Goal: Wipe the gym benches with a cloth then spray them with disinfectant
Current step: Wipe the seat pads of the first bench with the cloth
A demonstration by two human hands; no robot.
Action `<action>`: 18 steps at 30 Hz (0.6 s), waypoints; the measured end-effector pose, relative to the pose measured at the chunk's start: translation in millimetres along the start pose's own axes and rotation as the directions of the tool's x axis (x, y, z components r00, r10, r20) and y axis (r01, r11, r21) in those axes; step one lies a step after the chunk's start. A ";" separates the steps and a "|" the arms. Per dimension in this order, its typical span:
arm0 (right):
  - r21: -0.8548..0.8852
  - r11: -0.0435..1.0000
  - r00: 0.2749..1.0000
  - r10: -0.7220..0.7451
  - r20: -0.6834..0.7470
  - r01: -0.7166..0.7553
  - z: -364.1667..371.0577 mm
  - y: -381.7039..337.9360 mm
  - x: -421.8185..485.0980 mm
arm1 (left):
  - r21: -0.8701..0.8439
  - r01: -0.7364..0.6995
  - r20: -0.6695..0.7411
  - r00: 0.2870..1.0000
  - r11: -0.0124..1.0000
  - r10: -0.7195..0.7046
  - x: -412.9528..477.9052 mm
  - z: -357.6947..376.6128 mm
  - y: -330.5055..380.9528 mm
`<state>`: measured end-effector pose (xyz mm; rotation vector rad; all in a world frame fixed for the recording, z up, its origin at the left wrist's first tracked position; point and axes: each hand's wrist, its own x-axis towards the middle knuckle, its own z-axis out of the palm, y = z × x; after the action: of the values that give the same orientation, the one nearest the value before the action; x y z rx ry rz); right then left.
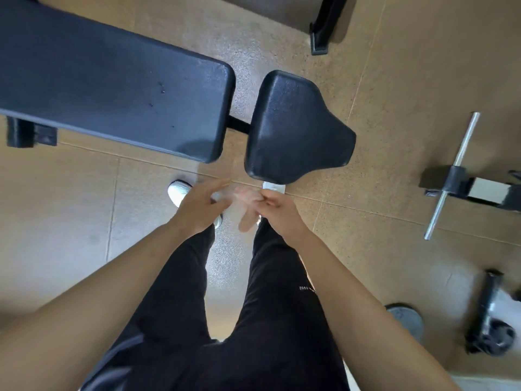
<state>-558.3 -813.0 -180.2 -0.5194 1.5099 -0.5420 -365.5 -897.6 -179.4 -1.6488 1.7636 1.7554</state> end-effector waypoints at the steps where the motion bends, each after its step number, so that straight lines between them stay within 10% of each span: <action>1: -0.017 1.000 0.999 0.001 0.042 0.000 6.9 -17.8 -4.9 | -0.059 -0.001 0.001 1.000 0.998 0.001 -8.6 -9.9 2.5; 18: -0.209 0.965 0.981 -0.178 -0.071 0.160 108.1 -184.8 67.9 | -0.489 -0.118 -0.279 0.960 0.864 -0.027 -38.4 -175.9 -37.7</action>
<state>-453.0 -1001.2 -117.2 -0.7970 1.6245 -0.5521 -225.7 -1001.8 -121.0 -2.1621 1.5289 2.2453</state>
